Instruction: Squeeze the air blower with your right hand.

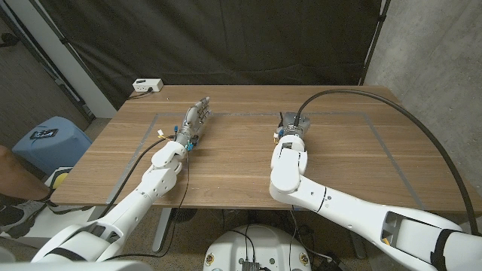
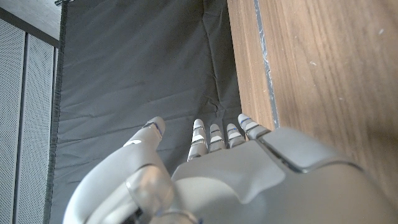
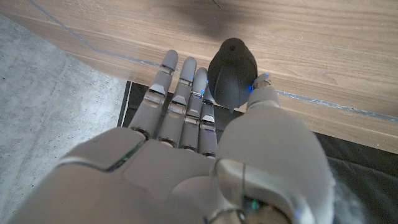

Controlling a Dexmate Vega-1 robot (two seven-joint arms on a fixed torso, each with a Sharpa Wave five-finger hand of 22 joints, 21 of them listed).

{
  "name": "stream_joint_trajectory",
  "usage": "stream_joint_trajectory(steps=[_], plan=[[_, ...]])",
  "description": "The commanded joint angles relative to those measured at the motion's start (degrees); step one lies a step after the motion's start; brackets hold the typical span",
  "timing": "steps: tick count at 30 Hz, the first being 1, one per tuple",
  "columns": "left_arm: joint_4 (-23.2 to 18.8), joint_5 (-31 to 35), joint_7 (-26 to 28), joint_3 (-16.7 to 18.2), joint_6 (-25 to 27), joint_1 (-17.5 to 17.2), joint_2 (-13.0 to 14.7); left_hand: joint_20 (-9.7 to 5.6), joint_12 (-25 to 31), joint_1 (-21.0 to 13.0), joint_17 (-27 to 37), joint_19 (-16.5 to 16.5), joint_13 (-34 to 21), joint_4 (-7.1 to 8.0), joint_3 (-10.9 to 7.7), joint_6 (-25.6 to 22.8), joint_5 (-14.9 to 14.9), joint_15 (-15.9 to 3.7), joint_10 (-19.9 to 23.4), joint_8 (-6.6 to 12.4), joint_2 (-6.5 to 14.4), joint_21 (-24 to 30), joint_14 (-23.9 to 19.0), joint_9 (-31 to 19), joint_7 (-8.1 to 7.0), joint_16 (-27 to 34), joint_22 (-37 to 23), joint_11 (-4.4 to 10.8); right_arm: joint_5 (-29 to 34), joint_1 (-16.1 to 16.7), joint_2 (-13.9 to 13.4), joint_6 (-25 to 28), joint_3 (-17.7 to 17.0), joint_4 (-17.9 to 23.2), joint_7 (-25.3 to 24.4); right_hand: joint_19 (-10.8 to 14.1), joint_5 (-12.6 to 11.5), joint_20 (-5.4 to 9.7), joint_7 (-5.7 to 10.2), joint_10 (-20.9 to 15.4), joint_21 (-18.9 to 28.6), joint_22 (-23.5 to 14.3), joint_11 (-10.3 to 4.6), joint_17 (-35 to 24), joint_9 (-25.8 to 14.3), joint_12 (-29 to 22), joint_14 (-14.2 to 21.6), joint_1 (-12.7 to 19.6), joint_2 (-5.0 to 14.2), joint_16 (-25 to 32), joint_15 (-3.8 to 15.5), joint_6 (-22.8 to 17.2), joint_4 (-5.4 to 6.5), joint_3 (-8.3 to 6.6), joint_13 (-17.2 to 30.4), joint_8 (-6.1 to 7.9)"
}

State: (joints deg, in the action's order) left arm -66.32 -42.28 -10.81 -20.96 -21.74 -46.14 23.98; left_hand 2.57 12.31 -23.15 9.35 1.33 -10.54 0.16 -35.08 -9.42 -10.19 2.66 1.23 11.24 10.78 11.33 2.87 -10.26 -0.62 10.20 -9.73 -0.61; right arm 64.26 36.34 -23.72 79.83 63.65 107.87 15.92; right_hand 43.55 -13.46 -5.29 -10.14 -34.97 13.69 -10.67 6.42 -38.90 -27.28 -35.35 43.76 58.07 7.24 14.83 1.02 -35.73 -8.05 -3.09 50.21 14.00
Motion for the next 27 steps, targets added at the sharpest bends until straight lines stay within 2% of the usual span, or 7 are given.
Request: stream_joint_trajectory(steps=[1,10,13,15,16,18,27], plan=[[-0.65,0.28,0.47,0.04,0.18,0.05,0.26,0.02,-0.12,-0.50,0.16,0.18,-0.07,-0.28,-0.28,-0.52,-0.29,-0.07,0.60,-0.11,0.02,0.05,-0.27,-0.31,0.16,-0.01,-0.32,0.15,-11.07,0.04,-2.12,-1.74,-2.57,4.05,-9.65,0.10,0.25,0.29,0.29,-0.24,0.30,-0.10,-0.41,-0.33,-0.24,-0.35,0.14,0.28,-0.47,-0.10,0.71,-0.36,0.34,-0.07,0.13,0.20],[-0.68,0.43,0.63,0.01,0.50,0.30,0.51,0.03,-0.17,-0.51,0.16,0.17,-0.08,-0.29,-0.28,-0.56,-0.29,-0.07,0.62,-0.17,0.02,0.03,-0.26,-0.32,0.19,-0.03,-0.32,0.12,-20.65,0.23,-2.75,-2.96,-4.91,5.51,-18.09,0.24,0.28,0.45,0.55,-0.59,0.27,-0.11,-0.69,-0.49,-0.39,-0.45,0.41,0.12,-0.70,-0.18,1.05,-0.74,0.44,0.09,-0.25,0.27],[-0.69,0.38,0.61,0.02,0.70,0.41,0.58,0.00,-0.19,-0.51,0.16,0.20,-0.08,-0.29,-0.27,-0.55,-0.29,-0.07,0.61,-0.19,0.01,0.04,-0.27,-0.32,0.22,-0.03,-0.32,0.11,-23.83,0.97,-2.81,-4.36,-6.62,5.91,-21.42,0.33,0.30,0.59,0.88,-0.90,0.27,-0.11,-0.88,-0.60,-0.43,-0.50,0.66,0.01,-0.85,-0.10,1.32,-1.19,0.48,0.19,-0.48,0.43],[-0.67,0.39,0.60,0.02,0.79,0.51,0.63,0.05,-0.19,-0.51,0.16,0.18,-0.08,-0.30,-0.27,-0.55,-0.29,-0.06,0.64,-0.20,0.01,0.03,-0.28,-0.32,0.22,-0.03,-0.32,0.10,-25.90,1.53,-2.91,-5.59,-7.84,6.17,-23.53,0.41,0.31,0.79,1.00,-1.18,0.28,-0.11,-1.14,-0.66,-0.47,-0.53,0.84,-0.07,-0.87,-0.06,1.64,-1.30,0.54,0.23,-0.70,0.45],[-0.65,0.42,0.61,0.03,0.77,0.57,0.64,0.03,-0.20,-0.51,0.16,0.18,-0.08,-0.30,-0.27,-0.59,-0.29,-0.08,0.65,-0.19,0.01,0.03,-0.27,-0.33,0.20,-0.04,-0.32,0.11,-26.89,1.82,-2.90,-6.10,-8.44,6.30,-24.54,0.77,0.31,2.00,1.18,-1.30,0.39,-0.12,-1.63,-0.72,-0.53,-0.48,0.95,-0.06,-0.88,-0.14,1.88,-1.39,0.56,0.24,-1.03,0.44],[-0.66,0.49,0.64,0.04,0.78,0.68,0.69,0.01,-0.21,-0.51,0.16,0.19,-0.08,-0.30,-0.27,-0.60,-0.29,-0.06,0.64,-0.20,0.01,0.03,-0.26,-0.33,0.19,-0.04,-0.32,0.04,-28.30,1.75,-2.94,-6.32,-8.76,6.29,-26.18,0.75,0.31,2.30,1.31,-1.32,0.37,-0.12,-1.62,-0.78,-0.56,-0.56,0.98,-0.10,-0.89,-0.16,2.03,-1.39,0.59,0.26,-0.98,0.42],[-0.73,0.69,0.90,-0.07,1.29,1.14,0.81,0.07,-0.26,-0.52,0.16,0.17,-0.08,-0.32,-0.27,-0.62,-0.29,-0.06,0.64,-0.26,0.01,0.01,-0.28,-0.33,0.28,-0.05,-0.32,0.06,-35.65,3.16,-2.71,-9.48,-12.61,6.82,-32.90,0.84,0.32,2.66,1.41,-1.22,0.36,-0.13,-1.66,-1.03,-0.67,-0.70,1.19,-0.21,-0.91,-0.15,2.12,-1.54,0.69,0.33,-0.92,0.42]])
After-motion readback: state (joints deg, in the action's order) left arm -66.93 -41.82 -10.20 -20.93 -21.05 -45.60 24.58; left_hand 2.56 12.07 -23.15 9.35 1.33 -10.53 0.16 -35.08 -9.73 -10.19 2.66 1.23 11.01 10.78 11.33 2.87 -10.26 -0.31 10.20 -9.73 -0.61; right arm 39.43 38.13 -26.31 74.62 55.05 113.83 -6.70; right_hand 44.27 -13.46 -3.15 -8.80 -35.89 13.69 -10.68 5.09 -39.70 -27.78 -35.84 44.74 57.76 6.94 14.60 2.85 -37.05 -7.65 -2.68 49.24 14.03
